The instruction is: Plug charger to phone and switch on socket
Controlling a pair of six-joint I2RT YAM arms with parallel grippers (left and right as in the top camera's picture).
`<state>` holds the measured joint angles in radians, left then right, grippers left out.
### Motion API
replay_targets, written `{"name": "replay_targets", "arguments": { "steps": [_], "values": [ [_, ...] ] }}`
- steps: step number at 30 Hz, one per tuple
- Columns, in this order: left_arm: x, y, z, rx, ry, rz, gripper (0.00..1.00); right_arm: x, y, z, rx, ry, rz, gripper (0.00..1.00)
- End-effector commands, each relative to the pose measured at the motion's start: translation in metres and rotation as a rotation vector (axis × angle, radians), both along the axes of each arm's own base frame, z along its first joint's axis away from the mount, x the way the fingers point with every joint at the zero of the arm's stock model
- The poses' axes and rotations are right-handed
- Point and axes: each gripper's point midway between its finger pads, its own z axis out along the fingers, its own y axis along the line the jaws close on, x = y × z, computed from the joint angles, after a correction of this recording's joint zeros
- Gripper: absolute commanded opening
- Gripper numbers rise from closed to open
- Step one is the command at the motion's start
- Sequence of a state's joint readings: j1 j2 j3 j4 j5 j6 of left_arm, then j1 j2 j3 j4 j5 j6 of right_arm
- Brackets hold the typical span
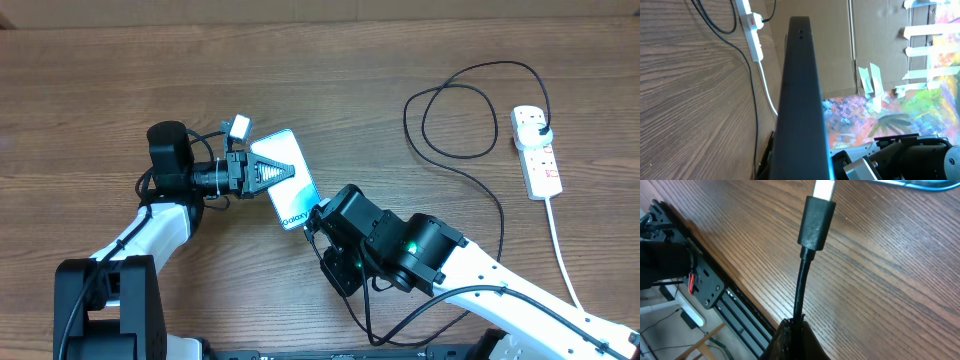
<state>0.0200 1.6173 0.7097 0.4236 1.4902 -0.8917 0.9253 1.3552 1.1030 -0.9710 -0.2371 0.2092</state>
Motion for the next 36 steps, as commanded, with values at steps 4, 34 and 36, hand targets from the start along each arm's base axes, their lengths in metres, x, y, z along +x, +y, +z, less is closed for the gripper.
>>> {"name": "replay_targets", "arguments": {
  "steps": [4, 34, 36],
  "values": [
    [-0.004, 0.001, 0.011, -0.025, -0.028, -0.046, 0.04, 0.002, -0.002, -0.001, -0.011, -0.012, -0.009, 0.04],
    [-0.009, 0.001, 0.013, -0.037, -0.077, -0.074, 0.04, 0.013, 0.007, 0.004, 0.028, -0.067, -0.019, 0.21],
    [-0.009, 0.001, 0.013, -0.037, -0.079, -0.074, 0.04, 0.013, 0.007, 0.004, 0.025, -0.064, -0.019, 0.3]
  ]
}}
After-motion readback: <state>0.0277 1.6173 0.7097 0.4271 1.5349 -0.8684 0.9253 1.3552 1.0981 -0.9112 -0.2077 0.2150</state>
